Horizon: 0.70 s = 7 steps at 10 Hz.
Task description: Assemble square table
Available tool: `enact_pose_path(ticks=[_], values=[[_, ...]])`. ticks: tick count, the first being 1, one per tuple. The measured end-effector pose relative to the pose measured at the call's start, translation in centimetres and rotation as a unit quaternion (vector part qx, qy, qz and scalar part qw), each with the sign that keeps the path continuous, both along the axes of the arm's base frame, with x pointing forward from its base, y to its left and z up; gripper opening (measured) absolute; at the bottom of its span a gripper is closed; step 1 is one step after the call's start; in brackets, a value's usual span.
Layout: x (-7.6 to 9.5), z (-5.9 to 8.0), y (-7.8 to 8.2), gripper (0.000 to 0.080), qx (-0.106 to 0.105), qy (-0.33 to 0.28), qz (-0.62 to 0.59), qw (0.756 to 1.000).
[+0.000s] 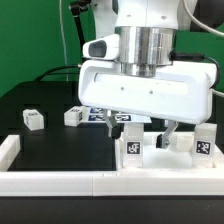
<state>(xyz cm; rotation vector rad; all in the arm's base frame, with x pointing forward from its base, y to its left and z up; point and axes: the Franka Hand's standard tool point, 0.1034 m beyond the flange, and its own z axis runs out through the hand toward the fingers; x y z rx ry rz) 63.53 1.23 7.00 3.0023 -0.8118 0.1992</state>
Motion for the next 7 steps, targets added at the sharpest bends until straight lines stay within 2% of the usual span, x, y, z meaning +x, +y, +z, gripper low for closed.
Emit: enact_pose_path(ticks=[2,3,4,5,7], values=[[-0.1,-0.1,0.0,0.0619,0.004,0.0,-0.029,1.0],[-0.1,-0.1,0.0,0.044,0.007,-0.001,-0.057,0.998],[-0.1,-0.1,-0.6,0.044,0.007,-0.003,-0.09,0.996],[-0.1,-0.1,-0.9,0.0298,0.011,-0.006,-0.135,0.991],[-0.1,-0.1,-1.1,0.0296,0.016,-0.009,-0.183,0.983]])
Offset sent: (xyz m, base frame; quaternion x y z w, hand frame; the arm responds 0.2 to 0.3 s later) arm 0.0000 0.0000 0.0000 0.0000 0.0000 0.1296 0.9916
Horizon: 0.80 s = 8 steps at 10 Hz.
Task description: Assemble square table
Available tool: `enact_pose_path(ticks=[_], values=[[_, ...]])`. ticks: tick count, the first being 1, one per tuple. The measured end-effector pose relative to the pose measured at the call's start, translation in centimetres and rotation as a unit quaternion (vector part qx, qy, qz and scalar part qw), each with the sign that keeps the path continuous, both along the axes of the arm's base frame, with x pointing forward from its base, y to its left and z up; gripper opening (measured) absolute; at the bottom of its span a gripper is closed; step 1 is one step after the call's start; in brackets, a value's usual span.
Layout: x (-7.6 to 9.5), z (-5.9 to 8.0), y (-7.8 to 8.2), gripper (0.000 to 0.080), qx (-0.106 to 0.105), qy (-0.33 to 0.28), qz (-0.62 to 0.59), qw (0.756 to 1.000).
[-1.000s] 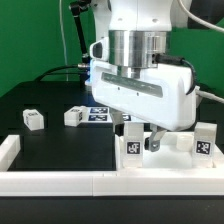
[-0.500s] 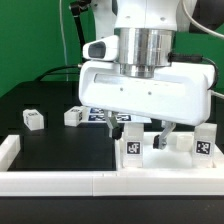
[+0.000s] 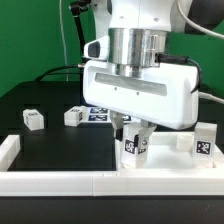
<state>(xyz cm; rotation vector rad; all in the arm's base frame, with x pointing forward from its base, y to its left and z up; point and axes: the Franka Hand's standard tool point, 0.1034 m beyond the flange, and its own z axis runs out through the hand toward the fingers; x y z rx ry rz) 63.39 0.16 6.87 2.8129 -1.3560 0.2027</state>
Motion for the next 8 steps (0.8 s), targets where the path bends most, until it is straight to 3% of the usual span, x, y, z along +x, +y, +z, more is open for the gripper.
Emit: enact_pose_path(ticks=[2,4,6,8], values=[[-0.1,-0.1,-0.4,0.0294,0.012,-0.004,-0.094,0.995],[-0.5,-0.2,-0.8,0.0294,0.053,-0.002,-0.27,0.961],[-0.8,-0.3,-0.9,0.0293,0.088,-0.002,-0.372,0.924],[-1.1,-0.4,-0.8,0.0294,0.1,0.0,-0.437,0.894]])
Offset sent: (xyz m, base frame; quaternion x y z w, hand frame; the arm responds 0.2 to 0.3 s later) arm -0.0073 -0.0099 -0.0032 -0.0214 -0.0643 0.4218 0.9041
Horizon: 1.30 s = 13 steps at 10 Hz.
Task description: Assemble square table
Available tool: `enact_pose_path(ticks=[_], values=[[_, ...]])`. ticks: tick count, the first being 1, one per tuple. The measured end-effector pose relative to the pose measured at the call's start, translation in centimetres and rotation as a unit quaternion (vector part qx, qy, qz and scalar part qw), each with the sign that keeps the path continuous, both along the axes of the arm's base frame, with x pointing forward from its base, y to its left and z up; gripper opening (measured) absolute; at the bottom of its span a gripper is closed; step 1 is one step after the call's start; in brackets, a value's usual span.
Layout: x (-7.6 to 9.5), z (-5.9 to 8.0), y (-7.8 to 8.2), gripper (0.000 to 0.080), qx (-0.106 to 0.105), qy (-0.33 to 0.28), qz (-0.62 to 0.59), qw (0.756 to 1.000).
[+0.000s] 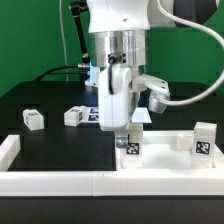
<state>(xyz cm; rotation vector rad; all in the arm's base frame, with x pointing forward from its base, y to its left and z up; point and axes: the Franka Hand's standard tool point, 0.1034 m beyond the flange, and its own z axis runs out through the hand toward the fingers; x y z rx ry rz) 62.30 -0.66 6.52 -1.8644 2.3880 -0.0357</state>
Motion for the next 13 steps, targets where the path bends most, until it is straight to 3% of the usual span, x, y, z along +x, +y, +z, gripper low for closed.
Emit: enact_pose_path(ticks=[7,9,10,12,13], values=[[-0.3,-0.1,-0.1,0.03,0.002,0.011,-0.102,0.995],[-0.3,0.1,0.2,0.0545,0.003,0.011,-0.093,0.996],[-0.6,1.1,1.1,0.0616,0.007,0.007,-0.076,0.997],[-1.4,3.4,2.4,0.0643,0.023,0.001,-0.06,0.998],[-1.4,3.0,2.2,0.0648,0.02,0.002,-0.061,0.998]])
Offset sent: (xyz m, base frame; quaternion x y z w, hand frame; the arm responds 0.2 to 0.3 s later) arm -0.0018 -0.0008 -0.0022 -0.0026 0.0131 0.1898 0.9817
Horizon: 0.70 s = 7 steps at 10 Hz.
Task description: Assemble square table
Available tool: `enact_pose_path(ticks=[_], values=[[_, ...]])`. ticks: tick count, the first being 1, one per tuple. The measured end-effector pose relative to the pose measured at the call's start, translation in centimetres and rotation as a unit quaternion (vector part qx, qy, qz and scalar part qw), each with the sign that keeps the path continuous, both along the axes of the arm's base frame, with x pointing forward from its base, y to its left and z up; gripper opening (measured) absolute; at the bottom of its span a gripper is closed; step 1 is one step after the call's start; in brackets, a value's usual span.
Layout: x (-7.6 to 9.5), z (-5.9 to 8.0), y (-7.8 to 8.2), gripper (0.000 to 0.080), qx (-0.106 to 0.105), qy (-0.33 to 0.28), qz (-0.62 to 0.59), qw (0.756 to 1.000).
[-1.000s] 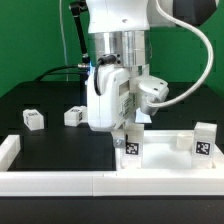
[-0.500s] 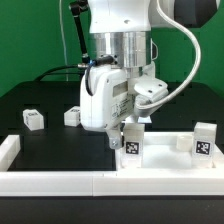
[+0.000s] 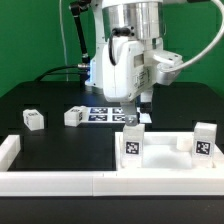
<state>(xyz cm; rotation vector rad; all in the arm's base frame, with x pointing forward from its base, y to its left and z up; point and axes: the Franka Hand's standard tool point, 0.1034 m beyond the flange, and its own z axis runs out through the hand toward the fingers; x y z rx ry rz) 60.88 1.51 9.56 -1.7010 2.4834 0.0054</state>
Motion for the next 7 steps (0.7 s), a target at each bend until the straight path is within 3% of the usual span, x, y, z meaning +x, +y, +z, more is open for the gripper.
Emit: enact_pose_path(ticks=[5,7], values=[[-0.1,-0.3,0.3,0.0649,-0.001,0.002,0.003,1.0],[-1.8,-0.4,3.0,0.0649,0.002,0.004,0.051,0.999]])
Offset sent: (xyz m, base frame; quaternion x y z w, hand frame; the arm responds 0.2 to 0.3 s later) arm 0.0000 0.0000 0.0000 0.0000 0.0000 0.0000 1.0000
